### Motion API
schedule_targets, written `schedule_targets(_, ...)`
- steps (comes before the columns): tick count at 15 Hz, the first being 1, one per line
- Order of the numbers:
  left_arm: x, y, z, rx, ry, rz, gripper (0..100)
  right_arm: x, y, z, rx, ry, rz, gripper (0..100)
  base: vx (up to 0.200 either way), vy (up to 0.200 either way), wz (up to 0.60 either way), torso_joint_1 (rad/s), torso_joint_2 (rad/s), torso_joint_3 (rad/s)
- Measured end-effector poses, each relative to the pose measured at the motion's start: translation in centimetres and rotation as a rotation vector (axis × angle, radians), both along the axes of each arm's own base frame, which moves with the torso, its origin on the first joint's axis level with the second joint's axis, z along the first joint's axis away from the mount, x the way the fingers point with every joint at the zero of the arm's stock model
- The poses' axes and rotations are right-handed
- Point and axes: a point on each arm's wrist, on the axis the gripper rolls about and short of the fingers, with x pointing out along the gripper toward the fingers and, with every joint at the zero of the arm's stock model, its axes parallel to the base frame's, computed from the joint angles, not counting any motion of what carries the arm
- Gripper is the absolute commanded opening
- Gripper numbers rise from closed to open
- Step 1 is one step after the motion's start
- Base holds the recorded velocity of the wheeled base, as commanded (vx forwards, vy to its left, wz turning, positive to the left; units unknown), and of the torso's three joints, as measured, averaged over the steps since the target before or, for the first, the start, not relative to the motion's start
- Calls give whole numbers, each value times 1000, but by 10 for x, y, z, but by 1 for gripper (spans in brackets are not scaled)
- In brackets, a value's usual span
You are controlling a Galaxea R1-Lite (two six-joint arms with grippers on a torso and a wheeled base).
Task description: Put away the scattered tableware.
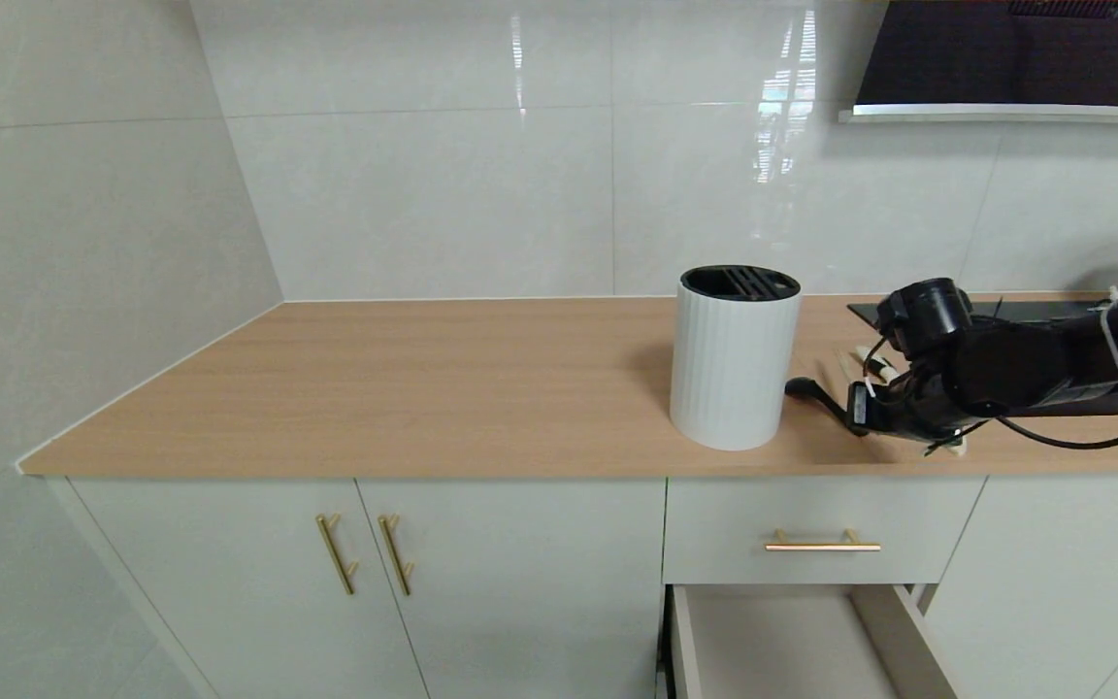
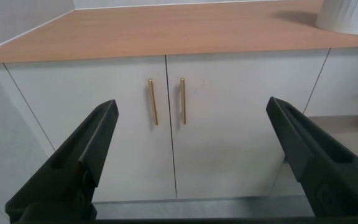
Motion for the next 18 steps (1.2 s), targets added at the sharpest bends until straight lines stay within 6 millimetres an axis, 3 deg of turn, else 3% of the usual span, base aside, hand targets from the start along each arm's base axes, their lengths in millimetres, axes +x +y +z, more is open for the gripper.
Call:
schedule_targets(3, 0, 0, 0, 0, 0, 1, 100, -16, -4, 25, 10, -43, -1, 0, 0, 0, 0, 0, 0, 0)
schedule_targets(5, 0, 0, 0, 1, 0, 0, 100, -40, -8, 46, 6, -27, 14, 0, 0, 0, 0, 0, 0, 0)
schedule_targets(11, 0, 0, 0, 0, 0, 0, 100, -154, -20, 118, 162, 73, 193, 0, 0, 0, 0, 0, 0, 0)
schedule_targets(14, 0, 0, 0, 0, 0, 0, 100, -200, -26, 125, 193, 73, 240, 0, 0, 0, 0, 0, 0, 0)
schedule_targets(18, 0, 0, 0, 0, 0, 0, 100, -215, -28, 122, 182, 72, 255, 0, 0, 0, 0, 0, 0, 0)
